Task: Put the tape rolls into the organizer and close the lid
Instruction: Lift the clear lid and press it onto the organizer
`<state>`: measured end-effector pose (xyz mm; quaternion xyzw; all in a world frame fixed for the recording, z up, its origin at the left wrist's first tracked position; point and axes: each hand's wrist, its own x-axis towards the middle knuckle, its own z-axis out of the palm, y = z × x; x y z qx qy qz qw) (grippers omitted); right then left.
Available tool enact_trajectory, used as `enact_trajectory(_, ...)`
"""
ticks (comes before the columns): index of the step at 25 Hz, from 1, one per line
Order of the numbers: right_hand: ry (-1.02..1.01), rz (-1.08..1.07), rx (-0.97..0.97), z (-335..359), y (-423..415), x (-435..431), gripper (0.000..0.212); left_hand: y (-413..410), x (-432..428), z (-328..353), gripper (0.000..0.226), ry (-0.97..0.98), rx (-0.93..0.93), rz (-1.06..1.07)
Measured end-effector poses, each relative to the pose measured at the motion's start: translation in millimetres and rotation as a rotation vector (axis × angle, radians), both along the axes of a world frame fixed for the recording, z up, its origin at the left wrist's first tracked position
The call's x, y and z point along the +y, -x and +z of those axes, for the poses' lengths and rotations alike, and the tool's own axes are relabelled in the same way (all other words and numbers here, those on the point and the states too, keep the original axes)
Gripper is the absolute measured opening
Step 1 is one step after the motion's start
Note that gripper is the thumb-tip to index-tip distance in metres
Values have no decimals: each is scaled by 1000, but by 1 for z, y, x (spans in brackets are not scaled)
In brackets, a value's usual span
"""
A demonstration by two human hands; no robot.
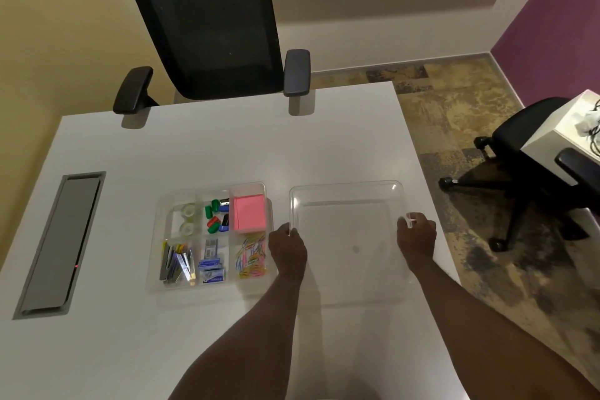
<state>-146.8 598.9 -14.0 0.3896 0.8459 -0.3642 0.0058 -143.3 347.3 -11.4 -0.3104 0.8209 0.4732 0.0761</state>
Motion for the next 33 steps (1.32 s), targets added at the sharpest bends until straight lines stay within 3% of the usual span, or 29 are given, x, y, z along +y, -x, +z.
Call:
enact_trajectory(5,-11,22,198,33,2,-6,29,14,-14,40,30,-148,163,103)
enact_trajectory(13,283,64,456,100,23,-99,28,36,-129,107,24,-322,381,147)
enact_trajectory(18,356,238,507,130,37,-177,33,39,-246,137,33,-238,434,5)
enact_trajectory(23,217,413,630,163,39,-231,23,35,-327,169,17,-125,533,-32)
enact_trajectory(30,346,454,674,198,40,-265,24,39,-378,196,20,-224,607,24)
enact_trajectory(33,530,358,655,201,36,-273,27,37,-390,196,28,-385,572,39)
